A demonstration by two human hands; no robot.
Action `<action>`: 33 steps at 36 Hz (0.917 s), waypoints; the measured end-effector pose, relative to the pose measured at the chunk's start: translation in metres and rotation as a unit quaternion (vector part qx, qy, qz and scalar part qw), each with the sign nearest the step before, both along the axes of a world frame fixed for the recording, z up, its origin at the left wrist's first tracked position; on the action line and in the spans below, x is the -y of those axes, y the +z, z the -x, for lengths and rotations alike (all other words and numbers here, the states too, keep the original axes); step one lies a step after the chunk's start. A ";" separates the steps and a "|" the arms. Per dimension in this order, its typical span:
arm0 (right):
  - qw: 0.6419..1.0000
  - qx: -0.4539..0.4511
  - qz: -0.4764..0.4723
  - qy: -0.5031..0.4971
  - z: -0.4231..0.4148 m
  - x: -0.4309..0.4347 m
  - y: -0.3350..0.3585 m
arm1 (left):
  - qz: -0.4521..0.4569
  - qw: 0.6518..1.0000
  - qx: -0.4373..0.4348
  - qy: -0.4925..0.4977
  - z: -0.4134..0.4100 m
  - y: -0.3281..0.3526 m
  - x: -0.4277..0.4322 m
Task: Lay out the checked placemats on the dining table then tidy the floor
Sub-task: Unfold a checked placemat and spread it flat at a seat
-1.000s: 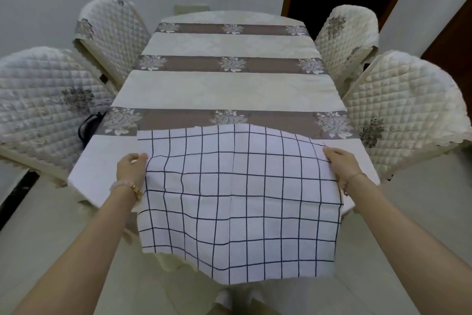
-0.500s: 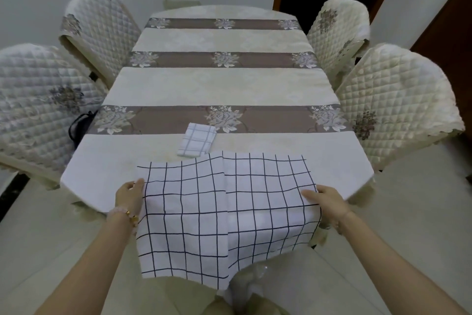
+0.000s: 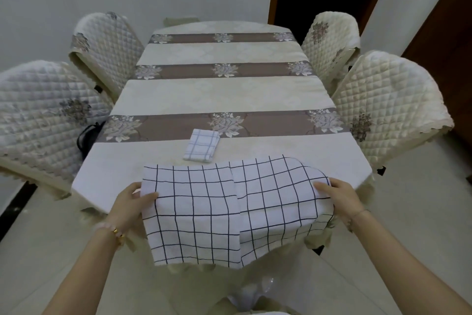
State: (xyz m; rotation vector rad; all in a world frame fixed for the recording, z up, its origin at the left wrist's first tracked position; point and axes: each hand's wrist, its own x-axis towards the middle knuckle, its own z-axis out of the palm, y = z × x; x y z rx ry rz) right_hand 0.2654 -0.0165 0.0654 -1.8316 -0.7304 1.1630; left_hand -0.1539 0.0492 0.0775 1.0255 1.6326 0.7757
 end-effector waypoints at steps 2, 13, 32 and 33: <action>1.000 0.001 -0.028 -0.005 0.000 -0.001 0.010 | -0.032 0.999 0.013 -0.003 -0.003 0.014 0.000; 0.986 -0.034 -0.162 0.006 0.007 -0.013 0.050 | -0.158 0.979 0.093 0.086 0.013 0.060 0.017; 0.959 -0.091 -0.267 -0.023 -0.069 0.004 0.072 | -0.261 0.955 0.091 0.103 -0.047 0.098 0.028; 0.959 -0.088 -0.266 -0.044 -0.083 0.012 0.067 | -0.254 0.958 0.095 0.091 -0.063 0.097 0.024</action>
